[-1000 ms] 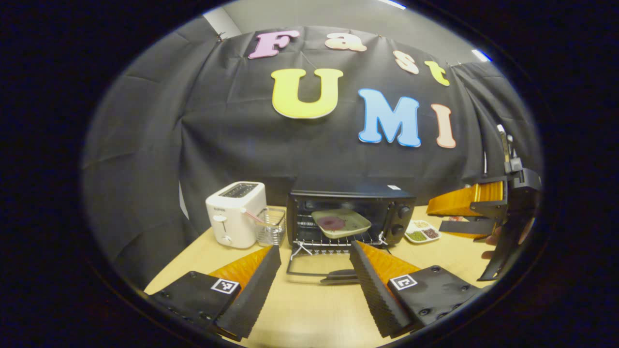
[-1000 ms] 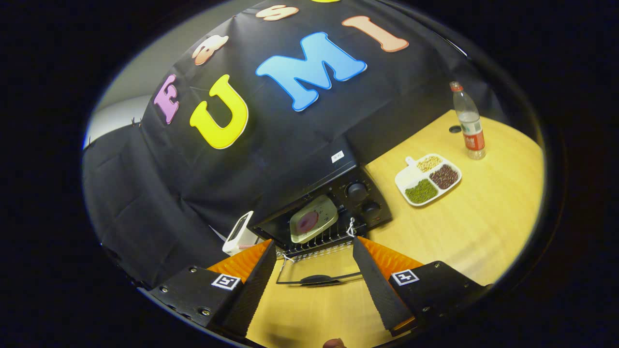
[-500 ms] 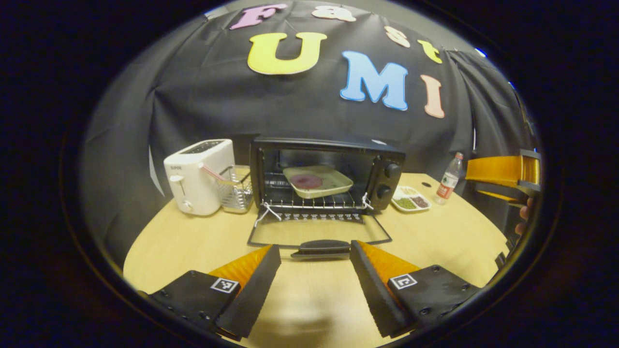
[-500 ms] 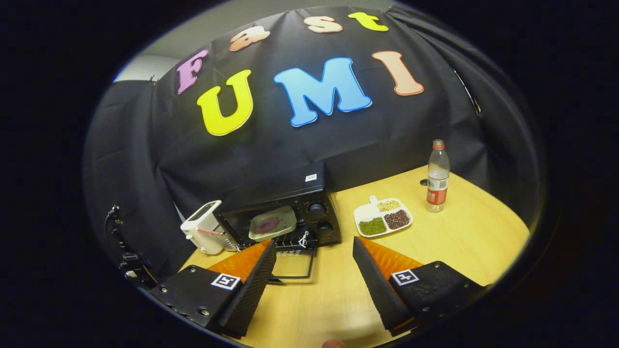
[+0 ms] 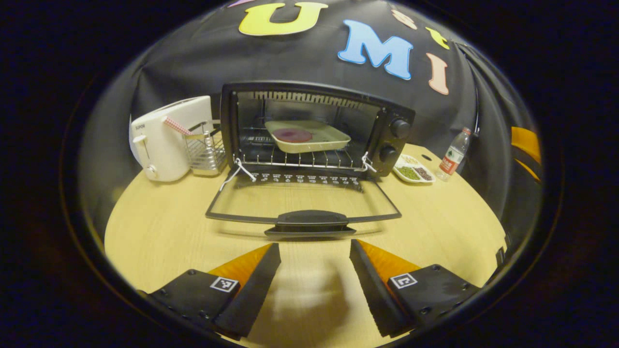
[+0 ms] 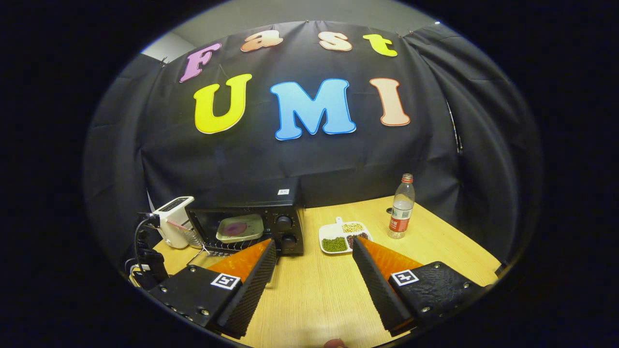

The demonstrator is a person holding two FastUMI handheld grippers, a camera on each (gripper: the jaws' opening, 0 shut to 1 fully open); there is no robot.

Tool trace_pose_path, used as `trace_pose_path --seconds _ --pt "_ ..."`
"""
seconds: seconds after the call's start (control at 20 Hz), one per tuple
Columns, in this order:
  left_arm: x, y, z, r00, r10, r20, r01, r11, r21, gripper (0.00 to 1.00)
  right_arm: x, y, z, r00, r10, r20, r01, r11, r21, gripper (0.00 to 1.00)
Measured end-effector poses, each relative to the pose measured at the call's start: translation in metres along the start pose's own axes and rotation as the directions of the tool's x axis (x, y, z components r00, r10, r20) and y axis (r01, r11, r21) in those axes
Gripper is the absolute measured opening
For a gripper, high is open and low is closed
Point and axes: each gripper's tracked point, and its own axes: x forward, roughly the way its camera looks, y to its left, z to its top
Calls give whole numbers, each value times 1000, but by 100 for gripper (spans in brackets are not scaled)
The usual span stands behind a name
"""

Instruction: Open the electric oven with the left hand, put the food in, and close the electric oven.

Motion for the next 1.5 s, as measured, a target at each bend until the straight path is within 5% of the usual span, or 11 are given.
trace_pose_path --seconds 0.45,0.95,1.5 --pt "28 3 -2 999 30 -18 -30 999 24 98 -3 -16 -3 998 -64 -3 64 998 -16 98" --pt "17 2 15 997 57 47 -57 998 1 98 0 -6 6 1000 -17 21 17 999 -41 98" --pt "-10 -6 87 977 51 206 -59 998 34 100 6 -1 5 1000 9 17 -9 999 -31 98"
